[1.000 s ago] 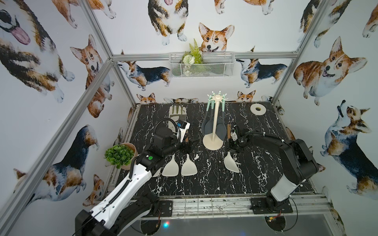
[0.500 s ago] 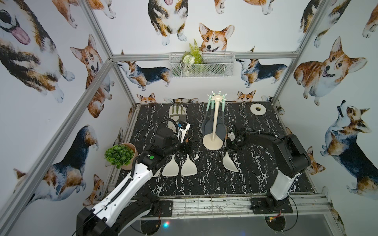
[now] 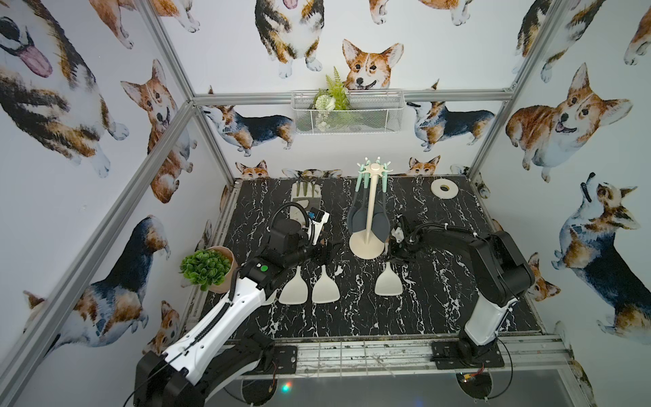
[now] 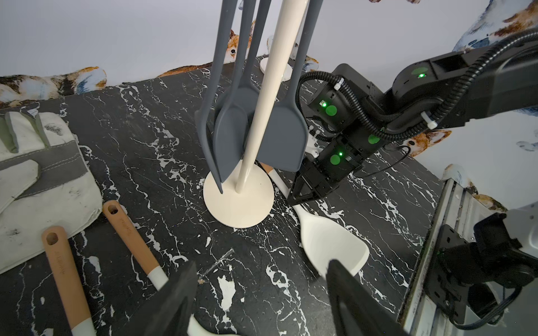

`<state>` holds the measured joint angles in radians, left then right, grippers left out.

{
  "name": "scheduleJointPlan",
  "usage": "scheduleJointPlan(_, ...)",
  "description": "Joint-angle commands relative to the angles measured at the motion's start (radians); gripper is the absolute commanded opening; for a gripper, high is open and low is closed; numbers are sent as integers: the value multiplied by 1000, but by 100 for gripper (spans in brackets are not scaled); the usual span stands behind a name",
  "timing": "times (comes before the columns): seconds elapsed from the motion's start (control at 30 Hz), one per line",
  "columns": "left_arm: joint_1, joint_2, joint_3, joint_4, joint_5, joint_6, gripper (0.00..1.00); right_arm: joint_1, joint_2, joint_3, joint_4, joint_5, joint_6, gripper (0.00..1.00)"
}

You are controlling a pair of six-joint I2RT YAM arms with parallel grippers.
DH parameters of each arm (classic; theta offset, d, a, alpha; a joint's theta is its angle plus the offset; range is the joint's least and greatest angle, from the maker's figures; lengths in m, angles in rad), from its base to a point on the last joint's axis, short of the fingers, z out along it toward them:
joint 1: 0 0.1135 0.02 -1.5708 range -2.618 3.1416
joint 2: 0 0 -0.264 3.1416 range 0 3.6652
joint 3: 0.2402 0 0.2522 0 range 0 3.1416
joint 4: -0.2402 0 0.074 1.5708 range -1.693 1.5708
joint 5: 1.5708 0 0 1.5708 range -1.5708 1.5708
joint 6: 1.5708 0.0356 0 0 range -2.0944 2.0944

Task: Take the spatula off the kitchen utensil rack
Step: Place the spatula at the center of the board.

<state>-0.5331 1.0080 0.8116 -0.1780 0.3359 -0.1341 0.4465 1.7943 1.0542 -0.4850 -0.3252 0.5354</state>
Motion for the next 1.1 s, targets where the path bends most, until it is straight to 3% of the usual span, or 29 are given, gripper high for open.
scheduleJointPlan(0.0,1,3,8,21,6,4,73,0,0,0,-64,75,-6,31)
scheduleJointPlan(0.7,2,-17,-19,23,-6,2,74,1,-104,6,-69,84,-17,38)
scheduleJointPlan(1.07,2,-41,-32,9,-14,5,74,1,-13,39,-45,131,15,43)
